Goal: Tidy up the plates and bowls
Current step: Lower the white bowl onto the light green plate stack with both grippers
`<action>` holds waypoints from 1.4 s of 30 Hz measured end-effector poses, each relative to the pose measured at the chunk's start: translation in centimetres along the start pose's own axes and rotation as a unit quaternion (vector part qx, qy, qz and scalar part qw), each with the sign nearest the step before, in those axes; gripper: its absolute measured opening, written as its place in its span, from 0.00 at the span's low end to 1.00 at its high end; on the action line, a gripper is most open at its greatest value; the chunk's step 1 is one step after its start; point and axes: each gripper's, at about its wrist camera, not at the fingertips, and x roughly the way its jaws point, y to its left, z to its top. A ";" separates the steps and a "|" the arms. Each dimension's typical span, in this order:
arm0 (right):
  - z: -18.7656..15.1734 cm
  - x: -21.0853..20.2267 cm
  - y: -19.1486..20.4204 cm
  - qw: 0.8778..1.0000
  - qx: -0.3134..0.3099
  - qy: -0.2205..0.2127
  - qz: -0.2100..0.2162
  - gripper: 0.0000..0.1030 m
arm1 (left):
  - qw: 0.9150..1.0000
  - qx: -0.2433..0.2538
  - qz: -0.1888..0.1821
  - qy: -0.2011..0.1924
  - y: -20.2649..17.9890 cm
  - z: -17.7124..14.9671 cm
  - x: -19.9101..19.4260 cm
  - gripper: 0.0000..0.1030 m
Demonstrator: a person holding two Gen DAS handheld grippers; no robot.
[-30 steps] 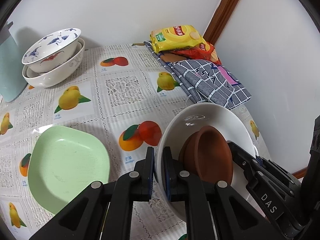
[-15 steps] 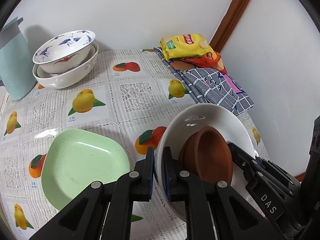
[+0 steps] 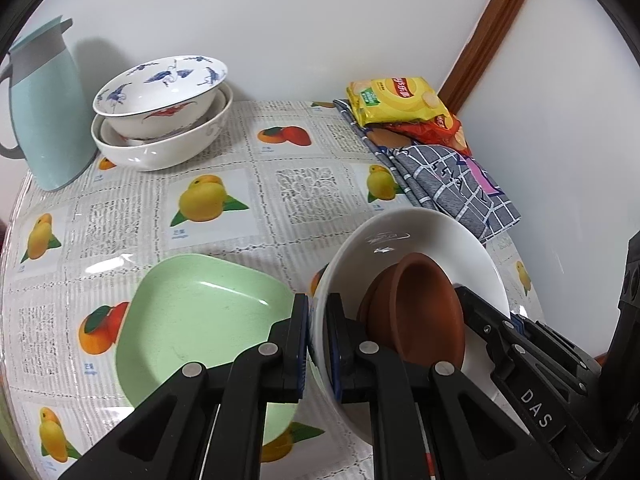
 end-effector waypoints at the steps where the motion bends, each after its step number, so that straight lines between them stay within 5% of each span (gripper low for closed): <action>1: 0.0 0.1 0.2 1.000 -0.001 0.000 0.001 0.10 | 1.000 -0.002 0.001 -0.001 0.3 0.0 -0.1 0.09; 42: -0.3 4.4 8.6 0.997 -0.050 0.032 0.047 0.10 | 0.997 -0.061 0.047 -0.009 9.2 -0.5 -1.3 0.09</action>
